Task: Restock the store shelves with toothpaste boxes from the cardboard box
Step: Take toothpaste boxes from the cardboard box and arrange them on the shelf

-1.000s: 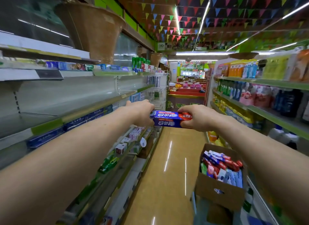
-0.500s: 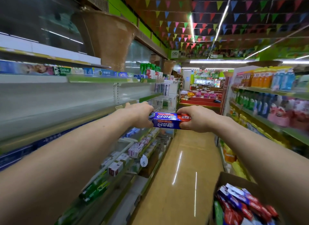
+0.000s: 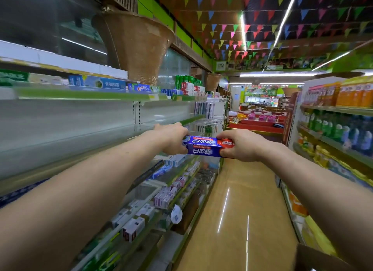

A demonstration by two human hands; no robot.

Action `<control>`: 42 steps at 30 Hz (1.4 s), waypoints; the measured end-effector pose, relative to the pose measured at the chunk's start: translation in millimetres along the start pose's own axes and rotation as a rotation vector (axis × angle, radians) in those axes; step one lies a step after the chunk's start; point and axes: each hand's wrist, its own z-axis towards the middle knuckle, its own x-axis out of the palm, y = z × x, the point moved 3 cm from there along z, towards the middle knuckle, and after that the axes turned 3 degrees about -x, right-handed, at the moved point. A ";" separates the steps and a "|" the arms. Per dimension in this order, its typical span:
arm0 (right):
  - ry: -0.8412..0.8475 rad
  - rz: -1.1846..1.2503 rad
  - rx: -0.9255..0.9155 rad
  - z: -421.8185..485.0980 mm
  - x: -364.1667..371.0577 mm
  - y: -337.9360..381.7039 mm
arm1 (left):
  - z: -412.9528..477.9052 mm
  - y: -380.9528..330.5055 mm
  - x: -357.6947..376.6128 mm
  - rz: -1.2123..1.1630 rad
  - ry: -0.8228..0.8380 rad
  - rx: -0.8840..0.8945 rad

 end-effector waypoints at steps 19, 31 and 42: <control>0.023 0.024 -0.016 289.5 60.3 -118.5 | 296.0 69.1 74.3 0.012 0.009 -0.011; 0.036 0.022 -0.100 458.3 80.0 -244.4 | 501.0 62.2 119.3 -0.009 -0.011 -0.094; 0.036 0.037 -0.143 590.5 109.6 -350.9 | 657.7 52.2 158.9 0.001 -0.001 -0.129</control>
